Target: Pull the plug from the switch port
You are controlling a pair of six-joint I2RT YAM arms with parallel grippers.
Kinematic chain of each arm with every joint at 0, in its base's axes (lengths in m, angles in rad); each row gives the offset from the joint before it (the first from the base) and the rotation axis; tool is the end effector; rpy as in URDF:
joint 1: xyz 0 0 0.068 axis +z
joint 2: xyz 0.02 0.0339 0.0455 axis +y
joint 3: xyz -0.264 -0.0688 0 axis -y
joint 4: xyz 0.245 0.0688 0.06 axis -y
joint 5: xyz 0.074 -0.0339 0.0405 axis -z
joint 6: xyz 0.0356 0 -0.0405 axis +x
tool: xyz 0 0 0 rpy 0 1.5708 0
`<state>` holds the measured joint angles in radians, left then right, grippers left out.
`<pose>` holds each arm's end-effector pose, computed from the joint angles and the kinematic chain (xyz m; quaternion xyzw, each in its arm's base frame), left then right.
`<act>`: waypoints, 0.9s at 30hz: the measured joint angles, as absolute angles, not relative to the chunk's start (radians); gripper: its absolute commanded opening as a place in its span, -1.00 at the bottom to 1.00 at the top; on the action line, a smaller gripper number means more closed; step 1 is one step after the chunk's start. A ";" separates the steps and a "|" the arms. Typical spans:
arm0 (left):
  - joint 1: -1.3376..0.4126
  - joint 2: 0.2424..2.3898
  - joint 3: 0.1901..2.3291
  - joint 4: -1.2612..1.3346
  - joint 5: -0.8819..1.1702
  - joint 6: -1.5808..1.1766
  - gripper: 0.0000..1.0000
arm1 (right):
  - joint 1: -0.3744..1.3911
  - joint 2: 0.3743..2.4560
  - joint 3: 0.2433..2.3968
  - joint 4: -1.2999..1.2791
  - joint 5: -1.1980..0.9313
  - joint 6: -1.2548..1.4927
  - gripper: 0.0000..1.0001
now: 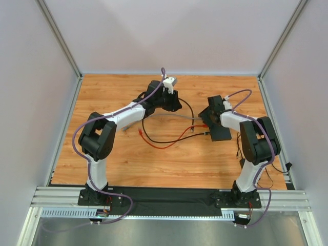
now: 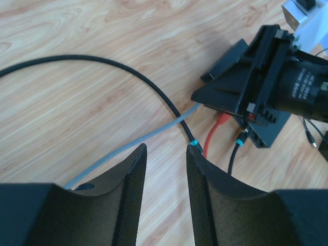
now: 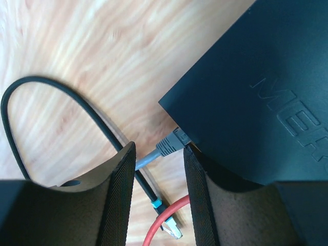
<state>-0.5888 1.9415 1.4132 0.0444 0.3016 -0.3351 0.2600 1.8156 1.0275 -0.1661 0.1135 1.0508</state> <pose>0.3709 -0.2604 0.2376 0.1841 0.8296 -0.3430 0.4003 0.3514 0.0893 0.1490 0.3823 0.8713 0.1418 0.2731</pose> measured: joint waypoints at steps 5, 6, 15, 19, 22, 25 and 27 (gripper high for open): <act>-0.613 1.945 1.434 0.052 0.335 -0.338 -0.04 | 0.208 1.832 1.028 -0.121 0.083 1.061 -0.11; -0.624 1.946 1.435 0.064 0.337 -0.341 -0.01 | 0.196 1.837 1.028 -0.109 0.074 1.067 -0.11; -0.721 1.946 1.422 0.188 0.339 -0.384 -0.01 | 0.141 1.855 0.999 0.030 -0.052 1.083 0.20; -0.715 1.945 1.357 0.265 0.338 -0.410 -0.01 | 0.141 1.798 0.939 0.061 -0.117 1.062 0.39; -0.715 1.940 1.284 0.322 0.327 -0.428 -0.01 | 0.141 1.720 0.902 0.059 -0.164 1.029 0.44; -0.741 1.914 1.202 0.392 0.297 -0.443 0.01 | 0.139 1.603 0.886 0.010 -0.182 0.966 0.51; -0.779 1.888 1.156 0.455 0.265 -0.451 0.09 | 0.129 1.509 0.888 -0.034 -0.180 0.901 0.68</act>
